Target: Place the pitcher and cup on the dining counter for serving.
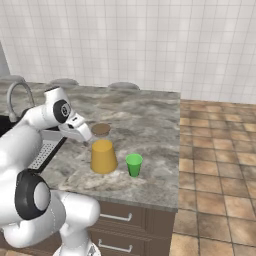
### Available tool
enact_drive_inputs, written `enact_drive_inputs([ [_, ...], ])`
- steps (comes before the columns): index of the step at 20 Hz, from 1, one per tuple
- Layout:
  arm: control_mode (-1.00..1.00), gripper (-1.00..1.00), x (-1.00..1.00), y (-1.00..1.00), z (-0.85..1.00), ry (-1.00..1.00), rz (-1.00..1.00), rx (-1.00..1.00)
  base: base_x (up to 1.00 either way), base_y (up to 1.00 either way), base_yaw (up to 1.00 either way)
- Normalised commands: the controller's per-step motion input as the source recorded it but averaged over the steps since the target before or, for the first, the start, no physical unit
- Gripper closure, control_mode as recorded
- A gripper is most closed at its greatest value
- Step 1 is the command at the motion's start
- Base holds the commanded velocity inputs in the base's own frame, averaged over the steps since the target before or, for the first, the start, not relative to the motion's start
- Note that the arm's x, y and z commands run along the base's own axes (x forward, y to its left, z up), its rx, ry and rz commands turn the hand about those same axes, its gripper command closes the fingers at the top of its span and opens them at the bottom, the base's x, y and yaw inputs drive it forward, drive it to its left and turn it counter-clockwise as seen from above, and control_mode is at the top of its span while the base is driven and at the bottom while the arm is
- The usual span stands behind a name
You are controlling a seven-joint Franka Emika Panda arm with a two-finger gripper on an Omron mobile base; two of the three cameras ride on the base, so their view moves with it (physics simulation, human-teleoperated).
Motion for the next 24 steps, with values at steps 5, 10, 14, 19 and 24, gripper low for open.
enact_drive_inputs([
  [5,-1.0,-1.0,0.37,-0.07,-0.31,0.0,-0.28,-0.01,0.0,0.0,0.0],
  [10,-1.0,-1.0,0.44,0.0,-0.21,0.0,-0.15,0.0,0.0,0.0,0.0],
  [14,-1.0,-1.0,0.24,-0.08,-0.33,0.0,-0.14,-0.02,0.0,0.0,0.0],
  [19,-1.0,1.0,0.08,-0.23,-0.38,-0.01,-0.14,-0.03,0.0,0.0,0.0],
  [24,-1.0,1.0,0.02,-0.26,-0.26,-0.01,-0.08,-0.02,0.0,0.0,0.0],
])
